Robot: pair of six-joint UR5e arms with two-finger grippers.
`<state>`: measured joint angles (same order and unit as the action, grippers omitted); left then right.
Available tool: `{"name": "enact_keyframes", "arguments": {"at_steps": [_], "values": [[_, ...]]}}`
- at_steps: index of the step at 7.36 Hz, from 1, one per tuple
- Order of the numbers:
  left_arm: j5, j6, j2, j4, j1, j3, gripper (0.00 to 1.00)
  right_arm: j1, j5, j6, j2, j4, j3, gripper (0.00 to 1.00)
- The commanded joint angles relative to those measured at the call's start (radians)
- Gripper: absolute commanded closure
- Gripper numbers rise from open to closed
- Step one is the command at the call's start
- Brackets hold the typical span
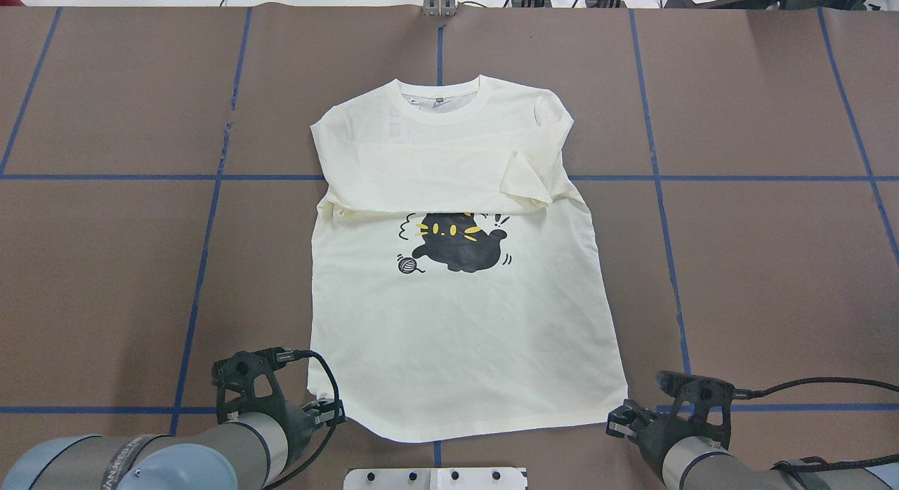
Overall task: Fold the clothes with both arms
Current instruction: 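Lift the hem with both grippers and fold it over toward the collar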
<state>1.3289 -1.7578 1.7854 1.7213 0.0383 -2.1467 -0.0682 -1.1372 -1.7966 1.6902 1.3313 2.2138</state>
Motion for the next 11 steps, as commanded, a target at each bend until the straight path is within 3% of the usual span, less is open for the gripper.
{"name": "enact_keyframes", "arguments": {"at_steps": [1, 3, 4, 5, 6, 8, 10, 11], "values": [[0.012, 0.041, -0.006, -0.046, 0.011, -0.109, 1.0, 0.063, -0.14, 0.005, -0.004, 0.231, 0.236, 1.0], [0.138, 0.061, -0.001, -0.246, 0.008, -0.417, 1.0, 0.117, -0.272, 0.008, -0.073, 0.476, 0.479, 1.0], [0.183, 0.066, 0.002, -0.312, 0.021, -0.502, 1.0, 0.202, -0.394, 0.019, -0.177, 0.591, 0.51, 1.0], [0.276, 0.092, 0.021, -0.348, 0.099, -0.522, 1.0, 0.3, -0.465, 0.108, -0.285, 0.676, 0.511, 1.0], [0.323, 0.221, 0.066, -0.377, 0.205, -0.51, 1.0, 0.382, -0.507, 0.193, -0.343, 0.748, 0.503, 1.0], [0.335, 0.467, 0.174, -0.384, 0.363, -0.361, 1.0, 0.529, -0.568, 0.323, -0.462, 0.804, 0.41, 1.0], [0.332, 0.593, 0.251, -0.361, 0.484, -0.154, 1.0, 0.698, -0.594, 0.472, -0.562, 0.781, 0.171, 1.0], [0.332, 0.633, 0.276, -0.295, 0.538, -0.045, 1.0, 0.752, -0.595, 0.515, -0.57, 0.691, 0.047, 1.0]]}}
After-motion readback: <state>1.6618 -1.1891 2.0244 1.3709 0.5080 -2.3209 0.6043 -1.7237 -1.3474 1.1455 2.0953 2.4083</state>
